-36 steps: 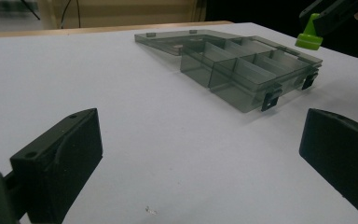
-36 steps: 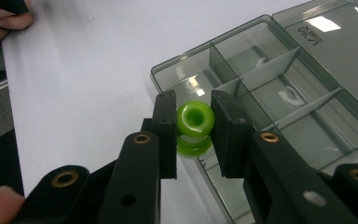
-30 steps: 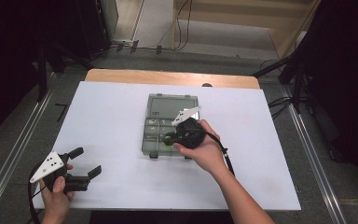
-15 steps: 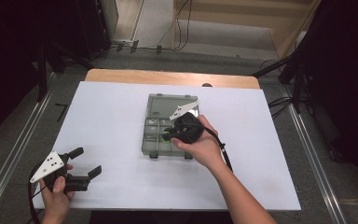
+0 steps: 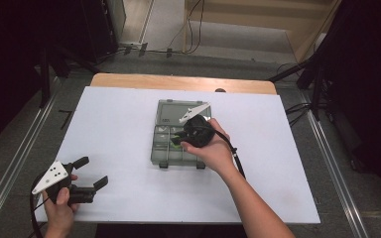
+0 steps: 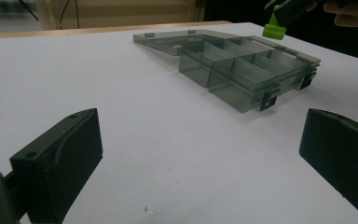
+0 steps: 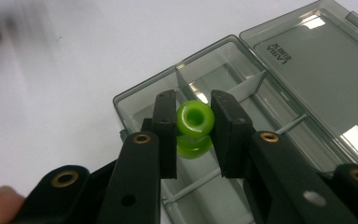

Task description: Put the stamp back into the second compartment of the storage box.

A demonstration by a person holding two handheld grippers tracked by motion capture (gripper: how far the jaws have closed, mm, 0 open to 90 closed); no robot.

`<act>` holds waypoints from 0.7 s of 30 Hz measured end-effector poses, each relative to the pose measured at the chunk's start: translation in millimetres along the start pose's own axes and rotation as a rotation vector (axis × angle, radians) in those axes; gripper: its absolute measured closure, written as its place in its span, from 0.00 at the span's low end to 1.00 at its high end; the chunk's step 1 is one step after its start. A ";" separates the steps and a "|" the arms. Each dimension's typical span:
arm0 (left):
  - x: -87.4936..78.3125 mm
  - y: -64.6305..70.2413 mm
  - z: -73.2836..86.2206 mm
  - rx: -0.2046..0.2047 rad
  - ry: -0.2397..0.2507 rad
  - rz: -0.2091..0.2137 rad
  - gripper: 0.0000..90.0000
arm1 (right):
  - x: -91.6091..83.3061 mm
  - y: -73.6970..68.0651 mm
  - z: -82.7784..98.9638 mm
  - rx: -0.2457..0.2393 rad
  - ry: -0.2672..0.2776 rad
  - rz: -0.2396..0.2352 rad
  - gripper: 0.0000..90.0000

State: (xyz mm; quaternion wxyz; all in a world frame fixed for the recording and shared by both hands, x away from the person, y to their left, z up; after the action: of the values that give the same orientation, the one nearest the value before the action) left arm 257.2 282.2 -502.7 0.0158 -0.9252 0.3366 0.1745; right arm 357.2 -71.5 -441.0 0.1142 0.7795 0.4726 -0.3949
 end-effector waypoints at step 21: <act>0.3 0.3 0.1 0.000 0.003 0.002 0.00 | 15.2 14.2 -9.2 0.019 0.010 0.032 0.78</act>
State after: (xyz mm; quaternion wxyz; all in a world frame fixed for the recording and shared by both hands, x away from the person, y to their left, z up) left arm 257.2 281.7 -502.9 0.0149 -0.9251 0.3376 0.1731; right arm 377.3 -64.0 -448.7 0.1107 0.7900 0.4568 -0.3937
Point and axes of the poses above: each handheld gripper's, and its own axes: x roughly forward along the jaws, z roughly out of its underside, y roughly to its right, the point moved 3 cm from there along x, roughly forward along the jaws, and after that the axes turned 5 degrees about -z, right-handed, at the moved point
